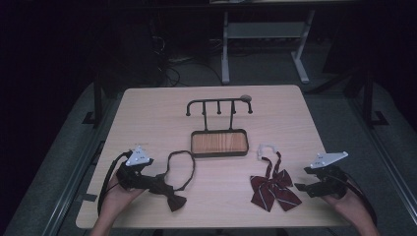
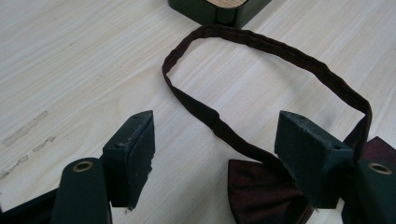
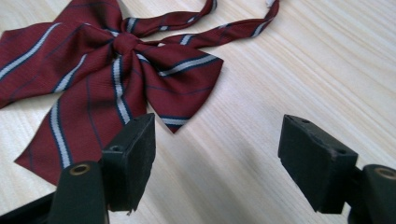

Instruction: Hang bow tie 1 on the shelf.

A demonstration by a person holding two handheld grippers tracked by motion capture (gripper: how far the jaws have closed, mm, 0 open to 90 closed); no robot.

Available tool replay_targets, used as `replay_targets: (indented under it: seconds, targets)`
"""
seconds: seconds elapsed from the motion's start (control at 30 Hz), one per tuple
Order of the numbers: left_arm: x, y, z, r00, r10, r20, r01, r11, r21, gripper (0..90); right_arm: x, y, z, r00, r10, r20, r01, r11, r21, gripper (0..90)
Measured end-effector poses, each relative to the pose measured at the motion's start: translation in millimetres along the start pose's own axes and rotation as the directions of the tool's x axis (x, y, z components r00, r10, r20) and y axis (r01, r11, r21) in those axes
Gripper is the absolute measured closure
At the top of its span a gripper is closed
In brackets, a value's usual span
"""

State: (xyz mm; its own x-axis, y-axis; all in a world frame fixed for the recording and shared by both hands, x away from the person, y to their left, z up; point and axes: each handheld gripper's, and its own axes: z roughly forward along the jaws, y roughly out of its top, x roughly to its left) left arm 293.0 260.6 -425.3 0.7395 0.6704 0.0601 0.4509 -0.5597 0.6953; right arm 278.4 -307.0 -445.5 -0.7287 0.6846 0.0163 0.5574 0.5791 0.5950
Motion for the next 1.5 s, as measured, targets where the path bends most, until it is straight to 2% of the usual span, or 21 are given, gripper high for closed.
replay_targets:
  seconds: [0.17, 0.23, 0.43, 0.6, 0.9, 1.03, 1.07, 1.3, 1.5]
  targets:
    - [-1.9, -1.5, 2.6, 0.9999, -0.007, 0.009, 0.007, 0.9999, 0.008, 29.0, 1.6, 1.9, -0.3, 1.0000, 0.000, -0.008, 0.000, 1.000, -0.002, 27.2]
    - [-1.6, -1.4, 3.1, 0.9999, 0.009, 0.007, -0.009, 0.9999, 0.014, 29.0, 3.7, 4.6, 0.0, 0.9998, -0.004, -0.017, 0.004, 1.000, 0.007, 27.2]
    - [-1.4, -2.4, 0.6, 1.0000, 0.009, 0.003, -0.009, 1.0000, 0.004, 29.0, 8.4, 16.4, -1.8, 0.9995, -0.016, -0.028, 0.017, 1.000, 0.016, 26.8]
    - [-3.2, -0.9, 0.0, 0.9999, 0.012, -0.001, -0.012, 0.9999, -0.001, 28.9, 12.2, 31.9, -2.7, 0.9981, -0.034, -0.051, 0.035, 0.999, 0.022, 26.0]
    - [-2.7, -1.2, 0.1, 0.9999, 0.012, -0.001, -0.012, 0.9999, -0.004, 28.8, 13.5, 61.4, -2.8, 0.9967, -0.063, -0.052, 0.067, 0.995, 0.068, 29.7]
    - [-1.7, -1.7, -2.2, 0.9999, 0.014, -0.005, -0.014, 0.9999, -0.008, 28.8, 11.5, 73.4, 1.4, 0.9961, -0.070, -0.055, 0.074, 0.993, 0.090, 32.5]
    - [-1.0, -2.4, -2.9, 0.9998, 0.015, -0.008, -0.015, 0.9999, -0.005, 28.8, 10.4, 80.7, 5.7, 0.9950, -0.078, -0.064, 0.083, 0.992, 0.095, 33.8]
    - [0.0, -3.0, -2.9, 1.0000, 0.006, -0.008, -0.006, 0.9999, -0.011, 28.8, 4.5, 98.0, 21.3, 0.9937, -0.074, -0.083, 0.085, 0.987, 0.136, 37.3]
    - [-1.2, -3.1, -0.8, 0.9999, 0.012, -0.009, -0.012, 0.9999, -0.003, 28.8, -0.9, 105.7, 28.1, 0.9933, -0.072, -0.090, 0.085, 0.984, 0.154, 39.5]
